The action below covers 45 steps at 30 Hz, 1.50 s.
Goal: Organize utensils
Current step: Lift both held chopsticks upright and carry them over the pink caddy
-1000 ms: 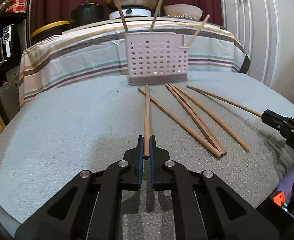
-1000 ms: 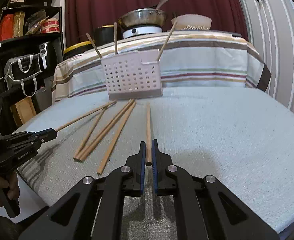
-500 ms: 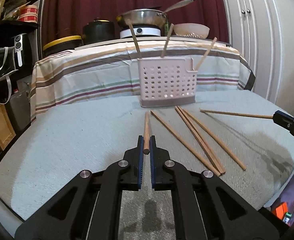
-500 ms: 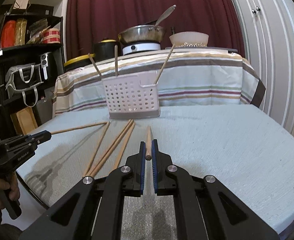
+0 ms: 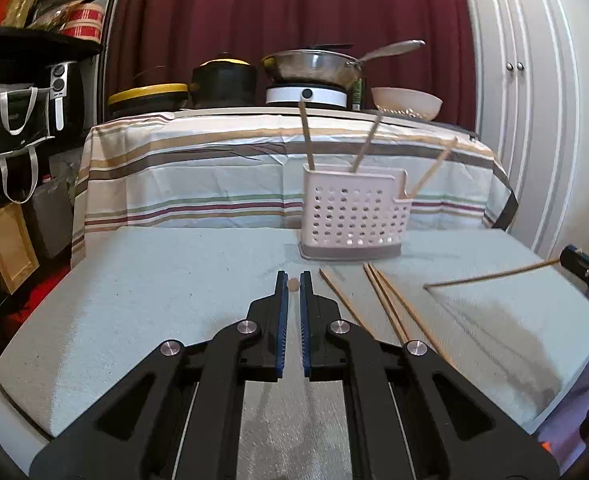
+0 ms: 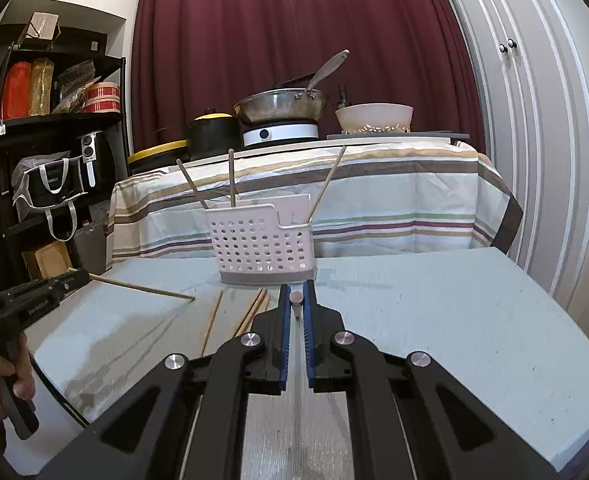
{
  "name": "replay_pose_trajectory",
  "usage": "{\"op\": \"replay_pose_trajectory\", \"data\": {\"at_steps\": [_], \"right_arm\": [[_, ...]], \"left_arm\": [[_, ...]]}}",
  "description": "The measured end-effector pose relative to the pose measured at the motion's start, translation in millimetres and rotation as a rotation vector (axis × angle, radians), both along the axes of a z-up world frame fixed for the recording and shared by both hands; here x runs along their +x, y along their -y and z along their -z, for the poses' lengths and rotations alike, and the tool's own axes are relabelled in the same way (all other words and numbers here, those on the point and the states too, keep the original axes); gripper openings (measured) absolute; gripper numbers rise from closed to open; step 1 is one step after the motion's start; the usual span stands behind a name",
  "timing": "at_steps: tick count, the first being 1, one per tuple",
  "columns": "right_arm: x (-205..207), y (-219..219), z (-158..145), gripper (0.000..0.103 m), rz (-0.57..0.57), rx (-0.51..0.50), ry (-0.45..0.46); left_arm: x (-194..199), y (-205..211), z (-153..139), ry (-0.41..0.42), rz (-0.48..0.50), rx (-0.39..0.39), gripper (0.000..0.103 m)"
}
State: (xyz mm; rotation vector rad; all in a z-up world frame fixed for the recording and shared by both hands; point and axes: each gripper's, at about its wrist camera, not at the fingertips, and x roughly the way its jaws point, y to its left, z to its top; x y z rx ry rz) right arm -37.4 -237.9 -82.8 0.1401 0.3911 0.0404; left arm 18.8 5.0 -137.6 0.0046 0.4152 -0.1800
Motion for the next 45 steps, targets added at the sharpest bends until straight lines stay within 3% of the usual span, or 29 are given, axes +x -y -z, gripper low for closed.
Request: {"op": "replay_pose_trajectory", "data": {"at_steps": [16,24,35,45], "right_arm": [[61,-5,-31,0.007,-0.041,-0.029,0.002],[90,-5,-42,0.007,-0.047,-0.037,0.028],[114,1,-50,0.007,-0.051,0.003,0.041],[122,4,-84,0.007,-0.085,0.033,0.079]], "left_arm": [[66,-6,-42,-0.026,0.014,-0.008,0.006],[92,4,-56,-0.015,0.040,0.035,0.006],[104,8,-70,-0.018,0.074,0.016,0.006],[103,14,-119,0.037,0.141,-0.033,0.006]]}}
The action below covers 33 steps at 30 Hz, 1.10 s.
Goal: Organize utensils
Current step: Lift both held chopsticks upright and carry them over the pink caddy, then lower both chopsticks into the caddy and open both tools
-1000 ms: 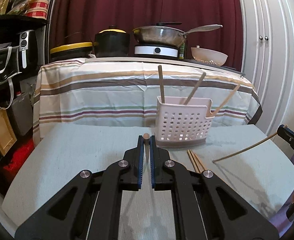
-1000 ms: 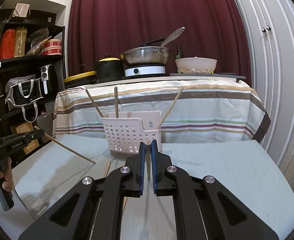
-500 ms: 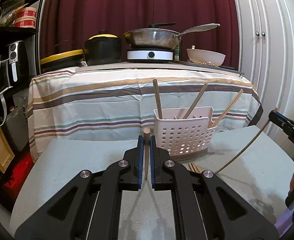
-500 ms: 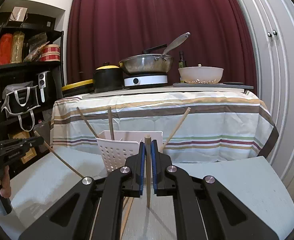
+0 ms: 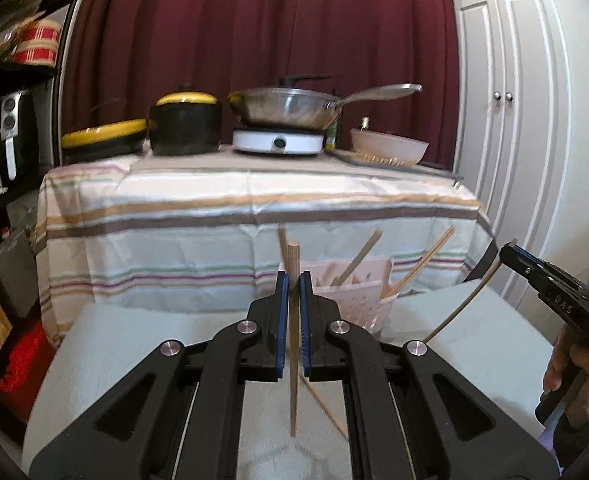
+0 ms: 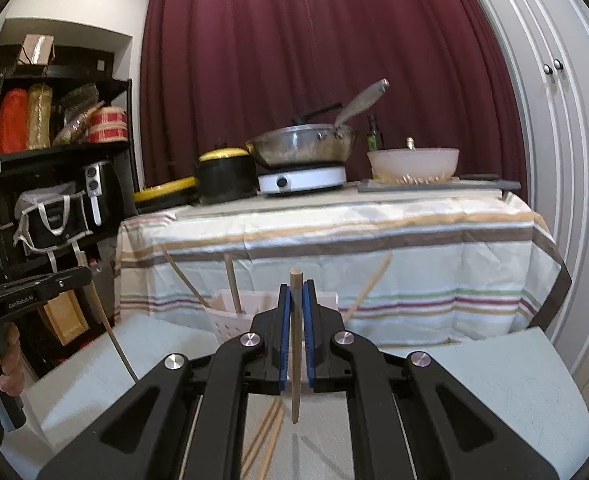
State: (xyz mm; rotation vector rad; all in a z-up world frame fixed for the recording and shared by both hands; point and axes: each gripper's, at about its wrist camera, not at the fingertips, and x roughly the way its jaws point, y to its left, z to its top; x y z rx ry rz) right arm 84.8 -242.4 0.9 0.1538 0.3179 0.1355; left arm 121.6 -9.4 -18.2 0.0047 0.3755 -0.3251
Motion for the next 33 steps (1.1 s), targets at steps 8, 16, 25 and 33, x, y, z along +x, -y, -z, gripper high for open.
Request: {"op": "replay_pose_trajectory", "data": {"at_steps": [8,16,25,33], "right_arm": [[19,7,-45,0.007,-0.021,0.010,0.088],[49,8,-76,0.007,-0.016,-0.009,0.154],[94,10,-49,0.007,-0.019,-0.001,0.068],[120,6,-2,0.007,-0.038,0.008,-0.048]], "left_arm": [[11,15,-55,0.106,0.034,-0.004,0.006],[37,34,-111,0.237,0.048,-0.049,0.006],[93,64,-99,0.222,0.030,-0.061,0.006],[131,74,-36,0.107,0.017,-0.043,0.006]]}}
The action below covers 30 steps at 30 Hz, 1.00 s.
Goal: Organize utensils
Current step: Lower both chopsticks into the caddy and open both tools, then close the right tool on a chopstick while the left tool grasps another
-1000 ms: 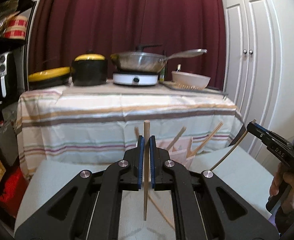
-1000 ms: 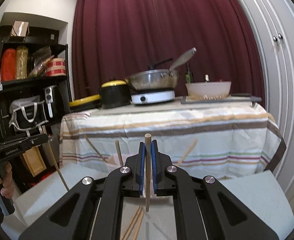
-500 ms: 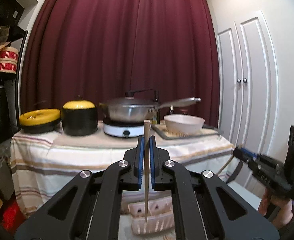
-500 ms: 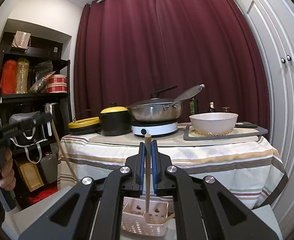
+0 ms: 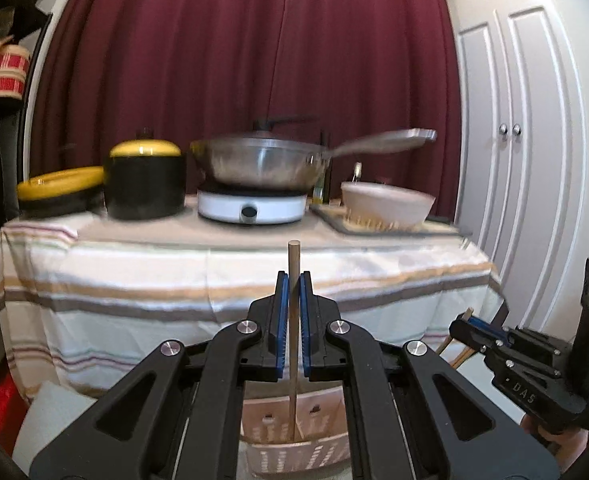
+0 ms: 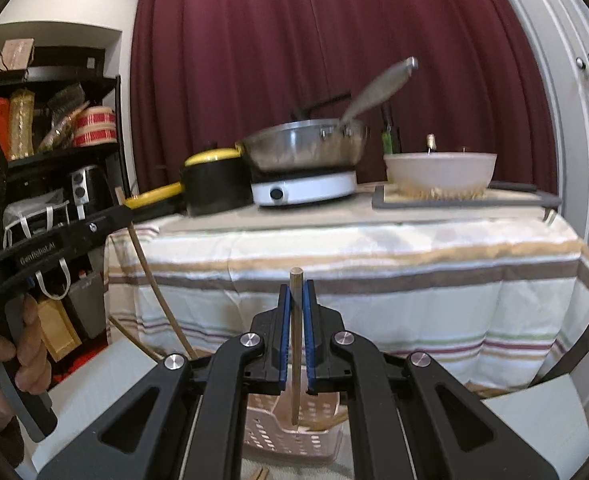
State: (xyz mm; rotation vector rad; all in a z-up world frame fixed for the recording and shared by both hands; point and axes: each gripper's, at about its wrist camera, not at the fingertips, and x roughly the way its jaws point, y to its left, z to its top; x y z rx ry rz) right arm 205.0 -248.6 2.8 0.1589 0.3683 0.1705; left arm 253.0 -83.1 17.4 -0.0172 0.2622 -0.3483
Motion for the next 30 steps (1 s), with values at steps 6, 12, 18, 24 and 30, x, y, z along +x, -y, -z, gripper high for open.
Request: {"op": "replay_pose_trajectory", "data": {"at_steps": [6,12,18,24,30], "right_arm": [[5,-5,14,0.019,-0.011,-0.011,-0.026],[-7,-11,2,0.047,0.012,-0.039,0.028],[-34,-18,-13,0.052,0.021,-0.071,0.074],[-76,-29,4,0.053,0.026,-0.086,0.054],[-122,-36,54,0.053,0.050,-0.066,-0.028]], "left_arm": [[10,0,30,-0.066,-0.008,0.027,0.012],[0,-10,26,-0.053,-0.006,-0.009,0.055],[-34,-15,14,0.002,-0.004,0.011,0.065],[-78,-24,39,-0.023,-0.017,0.029,0.065],[-115,-32,91,-0.113,-0.057,0.066,0.065]]}}
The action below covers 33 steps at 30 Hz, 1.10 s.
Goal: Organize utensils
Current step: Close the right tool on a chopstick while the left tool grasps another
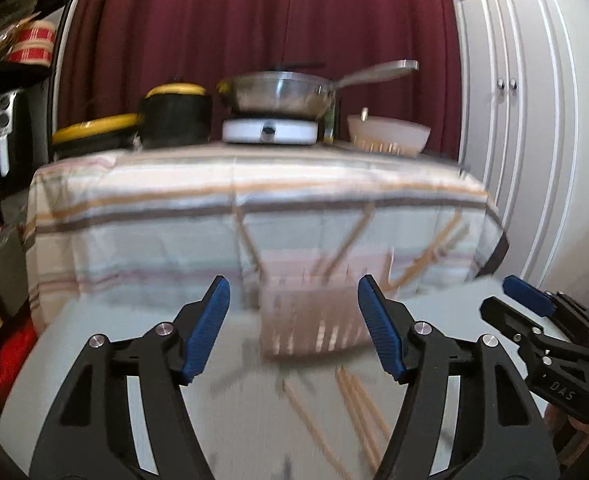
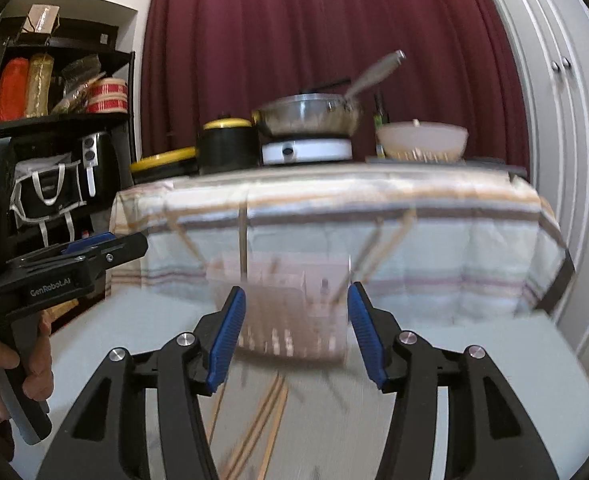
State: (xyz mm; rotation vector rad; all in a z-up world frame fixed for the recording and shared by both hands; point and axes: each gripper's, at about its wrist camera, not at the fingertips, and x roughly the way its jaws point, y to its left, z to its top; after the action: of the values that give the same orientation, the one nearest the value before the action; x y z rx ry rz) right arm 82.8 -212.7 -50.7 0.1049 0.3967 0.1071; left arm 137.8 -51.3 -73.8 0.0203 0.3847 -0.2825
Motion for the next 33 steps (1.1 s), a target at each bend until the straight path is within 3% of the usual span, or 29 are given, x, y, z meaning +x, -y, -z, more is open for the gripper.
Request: {"op": "replay_pose_trajectory", "data": {"at_steps": [3,9,17,24,26,27,33], "right_arm": [[-27,-6,31,0.053,0.018,0.005,-0.033],[-65,-16,73,0.053,0.030,0.009,-0.082],[-88,-35,111,0.049,-0.013,0.000,-0.161],[-88,-37,140,0.023,-0.031,-0.010,-0.271],[-90,-30,141,0.017,-0.020,0.017,-0.273],[-91,-27,140,0.009,-0.009,0.017,-0.266],[-97,-7,141,0.007,0.036,0.037,-0.257]], "left_arm": [[-24,-4,33,-0.031,-0.039,0.038,0.065],[-56,-18,85,-0.137,-0.076,0.037,0.065],[-80,-26,118,-0.196,-0.098,0.056,0.065],[-89,-16,133,-0.238,-0.085,0.049,0.065],[-90,-11,134,-0.245,-0.082,0.044,0.065],[-91,-9,134,-0.251,-0.079,0.039,0.065],[-93,12,145,-0.295,-0.040,0.038,0.065]]}}
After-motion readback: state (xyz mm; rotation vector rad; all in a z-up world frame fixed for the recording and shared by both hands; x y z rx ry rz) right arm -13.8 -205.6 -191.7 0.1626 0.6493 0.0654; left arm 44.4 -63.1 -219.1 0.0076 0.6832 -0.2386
